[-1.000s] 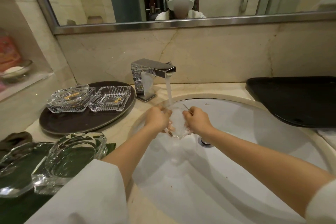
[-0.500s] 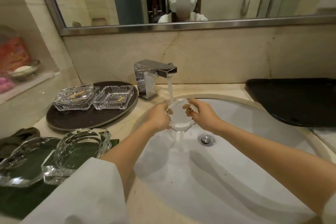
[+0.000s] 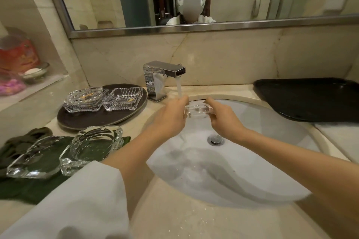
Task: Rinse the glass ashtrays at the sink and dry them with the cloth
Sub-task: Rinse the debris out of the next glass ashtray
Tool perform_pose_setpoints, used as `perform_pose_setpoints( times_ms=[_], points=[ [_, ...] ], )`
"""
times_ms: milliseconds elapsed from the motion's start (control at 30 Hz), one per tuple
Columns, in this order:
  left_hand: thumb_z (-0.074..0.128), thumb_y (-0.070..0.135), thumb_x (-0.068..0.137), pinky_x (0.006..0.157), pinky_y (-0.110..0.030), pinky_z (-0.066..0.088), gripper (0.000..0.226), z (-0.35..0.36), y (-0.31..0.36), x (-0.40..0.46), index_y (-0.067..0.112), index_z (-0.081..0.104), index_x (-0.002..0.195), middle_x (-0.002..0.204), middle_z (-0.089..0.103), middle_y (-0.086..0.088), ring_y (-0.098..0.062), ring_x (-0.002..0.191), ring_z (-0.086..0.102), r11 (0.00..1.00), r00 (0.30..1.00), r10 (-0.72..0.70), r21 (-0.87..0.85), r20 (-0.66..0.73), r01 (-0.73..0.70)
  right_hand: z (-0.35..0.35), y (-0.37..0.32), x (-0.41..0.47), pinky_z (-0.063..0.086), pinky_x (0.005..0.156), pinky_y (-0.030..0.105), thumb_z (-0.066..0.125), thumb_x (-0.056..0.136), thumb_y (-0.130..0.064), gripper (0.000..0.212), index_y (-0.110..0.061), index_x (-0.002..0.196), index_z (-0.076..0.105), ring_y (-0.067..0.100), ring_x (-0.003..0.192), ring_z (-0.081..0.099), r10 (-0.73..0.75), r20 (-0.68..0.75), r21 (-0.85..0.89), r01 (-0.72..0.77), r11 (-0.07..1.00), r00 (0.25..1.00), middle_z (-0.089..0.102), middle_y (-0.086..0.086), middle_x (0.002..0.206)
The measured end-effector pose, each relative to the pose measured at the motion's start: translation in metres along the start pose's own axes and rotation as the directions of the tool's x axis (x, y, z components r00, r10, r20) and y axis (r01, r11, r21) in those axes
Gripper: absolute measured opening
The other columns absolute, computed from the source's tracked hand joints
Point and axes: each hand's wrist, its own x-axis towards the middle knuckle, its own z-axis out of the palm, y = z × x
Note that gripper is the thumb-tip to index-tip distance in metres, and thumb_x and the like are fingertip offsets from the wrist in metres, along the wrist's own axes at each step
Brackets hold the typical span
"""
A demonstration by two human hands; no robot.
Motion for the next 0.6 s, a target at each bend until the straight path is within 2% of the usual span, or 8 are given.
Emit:
perform_pose_setpoints(
  times_ms=[67, 133, 200, 300, 400, 467, 600],
  points=[
    [0.054, 0.013, 0.089, 0.070, -0.050, 0.050, 0.029, 0.000, -0.003, -0.005, 0.026, 0.029, 0.087, 0.106, 0.051, -0.009, -0.032, 0.081, 0.056, 0.994, 0.998, 0.062, 0.086, 0.028, -0.065, -0.003, -0.001, -0.002, 0.034, 0.060, 0.032, 0.040, 0.080, 0.013, 0.026, -0.004, 0.096, 0.052, 0.028, 0.074, 0.047, -0.051, -0.007, -0.041, 0.050, 0.998, 0.999, 0.053, 0.003, 0.080],
    [0.055, 0.013, 0.088, 0.071, -0.050, 0.049, 0.029, -0.002, -0.003, -0.008, 0.025, 0.029, 0.088, 0.104, 0.051, -0.007, -0.031, 0.084, 0.055, 0.994, 0.998, 0.058, 0.096, 0.035, -0.061, -0.004, -0.003, -0.002, 0.036, 0.061, 0.034, 0.040, 0.079, 0.014, 0.026, -0.003, 0.095, 0.052, 0.030, 0.074, 0.049, -0.083, -0.004, -0.058, 0.082, 0.995, 0.997, 0.055, 0.006, 0.081],
    [0.055, 0.010, 0.088, 0.073, -0.046, 0.048, 0.027, -0.008, 0.000, -0.008, 0.022, 0.031, 0.089, 0.103, 0.053, -0.007, -0.030, 0.087, 0.055, 0.998, 0.999, 0.019, 0.061, 0.030, -0.021, -0.005, -0.007, 0.001, 0.038, 0.063, 0.037, 0.040, 0.078, 0.014, 0.026, -0.002, 0.095, 0.051, 0.033, 0.076, 0.051, -0.111, -0.005, -0.064, 0.110, 0.992, 0.994, 0.058, 0.012, 0.083],
    [0.058, 0.006, 0.086, 0.070, -0.038, 0.046, 0.020, -0.023, -0.002, -0.005, 0.017, 0.042, 0.092, 0.101, 0.059, -0.009, -0.028, 0.089, 0.057, 0.998, 0.998, -0.054, -0.018, 0.022, 0.054, -0.009, -0.018, 0.009, 0.036, 0.064, 0.034, 0.043, 0.083, 0.011, 0.021, 0.000, 0.098, 0.052, 0.034, 0.080, 0.054, -0.127, 0.005, -0.036, 0.127, 0.991, 0.992, 0.060, 0.015, 0.086],
    [0.059, 0.009, 0.087, 0.071, -0.034, 0.050, 0.015, -0.045, -0.009, -0.007, 0.011, 0.052, 0.100, 0.103, 0.061, -0.006, -0.023, 0.086, 0.063, 0.979, 0.988, -0.139, -0.142, 0.070, 0.148, -0.012, -0.032, 0.018, 0.038, 0.072, 0.027, 0.046, 0.089, 0.006, 0.028, 0.001, 0.117, 0.051, 0.031, 0.091, 0.059, -0.166, -0.012, 0.026, 0.167, 0.986, 0.986, 0.062, 0.017, 0.105],
    [0.058, 0.013, 0.090, 0.070, -0.031, 0.056, 0.009, -0.060, -0.014, -0.010, 0.014, 0.054, 0.097, 0.098, 0.061, -0.003, -0.018, 0.076, 0.068, 0.927, 0.972, -0.192, -0.299, 0.137, 0.226, -0.014, -0.043, 0.026, 0.040, 0.074, 0.027, 0.046, 0.092, 0.001, 0.028, -0.001, 0.121, 0.048, 0.030, 0.088, 0.060, -0.168, -0.020, 0.072, 0.169, 0.983, 0.986, 0.060, 0.013, 0.104],
    [0.055, 0.013, 0.093, 0.051, -0.018, 0.052, 0.016, -0.087, -0.027, -0.017, 0.010, 0.053, 0.109, 0.088, 0.060, -0.005, -0.013, 0.060, 0.064, 0.729, 0.899, -0.344, -0.526, 0.272, 0.438, -0.017, -0.072, 0.041, 0.046, 0.065, 0.029, 0.045, 0.095, -0.010, 0.027, -0.011, 0.122, 0.045, 0.022, 0.068, 0.058, -0.067, 0.040, 0.159, 0.060, 0.985, 0.997, 0.063, 0.003, 0.085]
  ],
)
